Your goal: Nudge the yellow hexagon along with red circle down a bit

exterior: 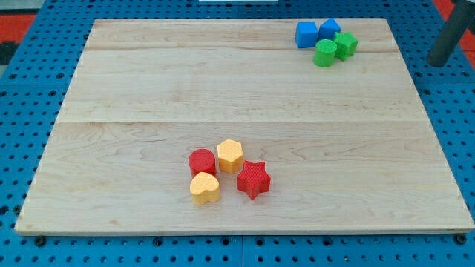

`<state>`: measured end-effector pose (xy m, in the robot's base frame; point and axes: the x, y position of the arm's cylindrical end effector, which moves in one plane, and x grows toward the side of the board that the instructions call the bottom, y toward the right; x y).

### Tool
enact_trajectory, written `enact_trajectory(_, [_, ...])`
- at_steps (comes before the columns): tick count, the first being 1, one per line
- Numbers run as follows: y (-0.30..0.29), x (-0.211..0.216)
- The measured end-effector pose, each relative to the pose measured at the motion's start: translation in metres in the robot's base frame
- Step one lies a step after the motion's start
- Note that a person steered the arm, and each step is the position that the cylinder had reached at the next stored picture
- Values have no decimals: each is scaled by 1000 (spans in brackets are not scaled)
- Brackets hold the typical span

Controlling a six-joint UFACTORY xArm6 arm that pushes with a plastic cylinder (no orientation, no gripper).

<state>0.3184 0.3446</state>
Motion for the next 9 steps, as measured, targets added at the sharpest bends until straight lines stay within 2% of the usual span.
enact_trajectory(2, [0, 3])
enact_trajectory(5, [-29, 125])
enact_trajectory(7, [-107, 201])
enact_trajectory(9, [-179, 202])
